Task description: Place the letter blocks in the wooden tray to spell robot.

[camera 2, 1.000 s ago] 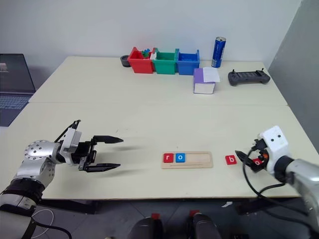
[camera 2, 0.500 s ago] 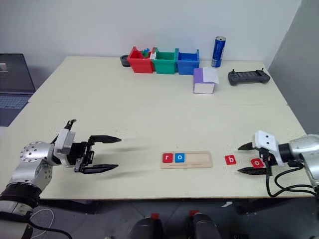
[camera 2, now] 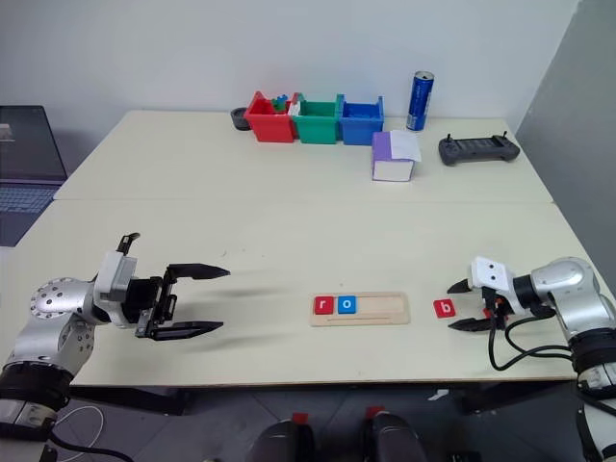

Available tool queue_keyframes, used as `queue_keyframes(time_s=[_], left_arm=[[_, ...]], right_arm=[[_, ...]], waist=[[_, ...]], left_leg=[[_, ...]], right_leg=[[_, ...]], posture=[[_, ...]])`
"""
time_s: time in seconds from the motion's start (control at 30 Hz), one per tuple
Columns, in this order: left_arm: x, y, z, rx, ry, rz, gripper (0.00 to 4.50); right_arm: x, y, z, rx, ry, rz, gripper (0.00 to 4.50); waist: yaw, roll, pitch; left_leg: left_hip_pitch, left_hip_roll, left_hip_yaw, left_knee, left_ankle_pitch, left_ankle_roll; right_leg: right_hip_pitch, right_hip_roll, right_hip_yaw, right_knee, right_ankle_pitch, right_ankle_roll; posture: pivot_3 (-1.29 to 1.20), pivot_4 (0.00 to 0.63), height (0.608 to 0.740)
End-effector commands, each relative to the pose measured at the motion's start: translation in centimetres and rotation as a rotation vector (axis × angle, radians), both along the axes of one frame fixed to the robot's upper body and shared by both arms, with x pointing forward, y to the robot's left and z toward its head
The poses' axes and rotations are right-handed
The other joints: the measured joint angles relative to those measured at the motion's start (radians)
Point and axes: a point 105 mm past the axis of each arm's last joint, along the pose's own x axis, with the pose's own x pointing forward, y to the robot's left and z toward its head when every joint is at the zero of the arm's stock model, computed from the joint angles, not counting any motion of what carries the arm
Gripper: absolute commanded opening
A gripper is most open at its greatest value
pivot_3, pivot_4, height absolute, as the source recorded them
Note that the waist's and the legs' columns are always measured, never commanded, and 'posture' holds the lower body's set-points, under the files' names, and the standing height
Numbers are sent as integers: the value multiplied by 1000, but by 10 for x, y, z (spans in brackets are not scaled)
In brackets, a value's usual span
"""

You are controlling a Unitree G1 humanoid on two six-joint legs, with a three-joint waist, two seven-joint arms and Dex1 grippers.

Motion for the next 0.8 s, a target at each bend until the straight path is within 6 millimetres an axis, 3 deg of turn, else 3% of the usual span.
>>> queue_keyframes(time_s=[0.03,0.13,0.3,0.37,0.43,0.57,0.67,0.8], left_arm=[[1,0,11,21,-38,-14,4500],[3,-1,12,24,-40,-16,4500],[2,-1,9,49,-36,-22,4500],[1,0,7,57,-34,-23,4500],[1,0,7,55,-33,-24,4500],[-2,-4,5,48,-26,-38,4500],[-3,-6,4,38,-27,-46,4500],[-6,-8,2,35,-20,-53,4500]], right_arm=[[-1,1,-5,-24,17,25,2536],[0,1,-1,-17,15,24,1529],[-6,19,37,56,36,71,1457],[-13,41,61,89,35,110,1457],[-16,64,72,83,-4,132,1457],[-7,88,53,-23,-107,108,1457],[-4,100,40,-20,-88,61,1457],[4,114,37,-2,-93,32,1457]], waist=[[0,0,0],[1,0,0],[0,2,1],[-1,3,2],[-1,3,2],[2,2,1],[4,2,1],[4,2,1]], left_leg=[[0,0,0,0,0,0],[0,0,0,0,0,-1],[0,0,1,0,0,-1],[-1,0,1,0,1,-1],[-1,0,0,-1,1,-1],[-1,1,-1,-1,0,0],[-2,0,0,0,0,0],[-4,-1,0,0,0,-1]], right_leg=[[0,0,0,0,0,0],[0,0,0,0,0,0],[0,0,1,0,0,0],[-1,0,2,0,0,0],[-2,0,1,1,0,-1],[-1,0,0,0,-1,-1],[-2,-1,0,0,-1,-1],[-3,-1,0,0,-1,-1]], posture=[[0,150,740],[0,150,740],[0,150,740],[0,150,740],[0,150,740],[0,150,740],[0,150,740],[0,150,740]])
